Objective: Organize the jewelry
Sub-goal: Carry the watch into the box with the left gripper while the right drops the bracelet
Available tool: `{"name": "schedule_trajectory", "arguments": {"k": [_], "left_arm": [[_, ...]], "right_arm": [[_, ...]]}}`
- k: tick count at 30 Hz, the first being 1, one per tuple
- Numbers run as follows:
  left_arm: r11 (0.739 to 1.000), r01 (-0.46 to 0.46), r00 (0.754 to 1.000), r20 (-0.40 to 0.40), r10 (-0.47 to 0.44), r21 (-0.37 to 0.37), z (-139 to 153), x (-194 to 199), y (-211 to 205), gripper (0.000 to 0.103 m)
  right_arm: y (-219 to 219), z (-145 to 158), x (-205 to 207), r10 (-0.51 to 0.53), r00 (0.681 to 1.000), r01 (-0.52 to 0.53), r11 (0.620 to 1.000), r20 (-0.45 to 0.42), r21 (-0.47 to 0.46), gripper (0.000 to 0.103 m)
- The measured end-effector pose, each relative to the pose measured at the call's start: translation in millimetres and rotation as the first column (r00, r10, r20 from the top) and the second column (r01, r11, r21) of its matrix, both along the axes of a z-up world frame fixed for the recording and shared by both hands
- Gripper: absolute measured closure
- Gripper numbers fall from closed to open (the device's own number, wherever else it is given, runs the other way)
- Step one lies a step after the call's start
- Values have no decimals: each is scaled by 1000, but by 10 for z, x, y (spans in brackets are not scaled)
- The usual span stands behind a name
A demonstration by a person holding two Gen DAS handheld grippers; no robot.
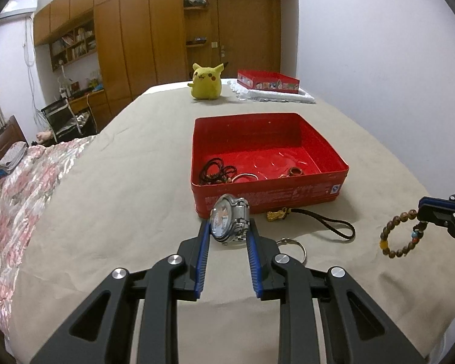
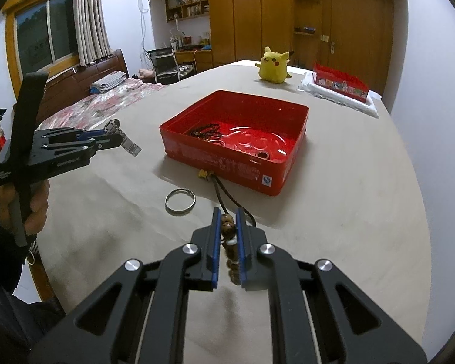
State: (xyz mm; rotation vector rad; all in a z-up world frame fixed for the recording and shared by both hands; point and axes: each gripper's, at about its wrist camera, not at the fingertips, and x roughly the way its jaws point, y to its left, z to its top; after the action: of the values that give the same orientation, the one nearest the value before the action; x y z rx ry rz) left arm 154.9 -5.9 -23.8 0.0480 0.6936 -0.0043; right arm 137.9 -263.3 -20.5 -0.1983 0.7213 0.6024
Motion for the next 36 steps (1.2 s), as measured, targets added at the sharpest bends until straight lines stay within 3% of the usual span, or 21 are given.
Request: {"name": "schedule_trajectory", "arguments": {"k": [10,20,29,36], "left_arm": [[999,30,999,19,-30,11,114,-69,-21,79],[996,80,996,46,-82,43,307,13,-34,79],[990,122,991,51,-126,70,462,361,-13,79],[990,124,991,48,-128,71,504,831,39,79]], "right_arm": [[68,217,27,13,999,-12,1000,35,-21,95],[150,555,332,34,997,-31,999,72,-38,95],[353,863,758,62,993,-58,997,98,-44,95],[558,796,1190,58,995,-55,998,75,-37,95]]}}
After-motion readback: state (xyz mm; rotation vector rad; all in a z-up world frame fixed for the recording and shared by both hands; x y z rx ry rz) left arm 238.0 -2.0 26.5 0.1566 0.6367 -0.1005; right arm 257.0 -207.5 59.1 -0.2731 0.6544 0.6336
